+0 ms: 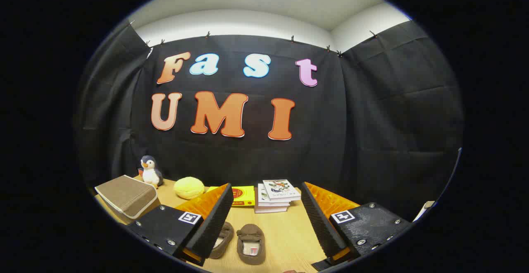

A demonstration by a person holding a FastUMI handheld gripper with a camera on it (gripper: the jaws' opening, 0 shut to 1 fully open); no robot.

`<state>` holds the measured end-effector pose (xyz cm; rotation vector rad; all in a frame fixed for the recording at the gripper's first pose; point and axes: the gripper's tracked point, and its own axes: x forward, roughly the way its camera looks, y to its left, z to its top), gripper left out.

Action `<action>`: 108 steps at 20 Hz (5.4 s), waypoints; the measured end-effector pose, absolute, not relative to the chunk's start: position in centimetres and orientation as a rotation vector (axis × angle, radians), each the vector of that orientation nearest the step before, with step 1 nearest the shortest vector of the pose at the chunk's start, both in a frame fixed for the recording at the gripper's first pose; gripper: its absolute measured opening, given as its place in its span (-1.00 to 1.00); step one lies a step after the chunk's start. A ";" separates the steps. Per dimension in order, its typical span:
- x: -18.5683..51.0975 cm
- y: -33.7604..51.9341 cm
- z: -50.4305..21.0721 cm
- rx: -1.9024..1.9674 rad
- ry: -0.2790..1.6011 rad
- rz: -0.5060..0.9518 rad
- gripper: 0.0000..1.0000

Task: Open the storage box then place both shoes into the box .Put the left shoe in first, then the right shoe, with the right side of both shoes facing outward in a uniform manner.

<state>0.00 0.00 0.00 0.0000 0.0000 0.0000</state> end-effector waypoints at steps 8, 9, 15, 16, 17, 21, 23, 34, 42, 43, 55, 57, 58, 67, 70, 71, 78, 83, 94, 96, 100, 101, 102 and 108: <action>0.6 -0.9 -0.9 0.015 0.008 0.078 0.97; 0.6 -1.0 -0.8 0.020 0.004 0.080 0.97; 0.7 -0.1 -0.7 0.065 -0.001 0.085 0.96; 0.9 0.1 -0.5 0.063 -0.005 0.085 0.96; 1.0 0.3 -0.5 0.057 -0.008 0.085 0.96; 1.3 2.0 -0.6 0.047 -0.002 0.114 0.96; 1.7 3.3 -1.3 0.068 0.017 0.147 0.96; 3.7 16.5 -6.3 0.353 0.192 0.491 0.96; 2.3 27.7 -10.8 0.562 0.468 0.833 0.96; 1.9 28.6 -11.4 0.581 0.511 0.869 0.96; 0.5 34.9 -16.2 0.916 0.946 1.086 0.96; 1.0 35.9 -17.4 0.938 1.003 1.086 0.96; 0.7 35.9 -17.6 0.954 1.024 1.101 0.96; 0.1 37.2 -18.1 1.023 1.096 1.181 0.95; 0.5 37.4 -17.7 1.059 1.090 1.190 0.94; 0.5 37.4 -17.5 1.065 1.087 1.193 0.94; -0.4 38.8 -16.7 1.034 1.074 1.243 0.93; -0.3 38.7 -16.4 1.024 1.066 1.238 0.92; 1.0 37.6 -15.9 1.089 0.998 1.180 0.01; 1.3 37.4 -16.4 1.067 0.986 1.143 -0.40; 0.8 37.0 -15.4 1.149 1.072 1.124 -0.99; 0.2 36.7 -14.7 1.146 1.065 1.137 -0.99; 0.1 36.7 -14.2 1.136 1.044 1.143 -0.98; 0.2 36.9 -10.0 1.111 0.949 1.132 -0.99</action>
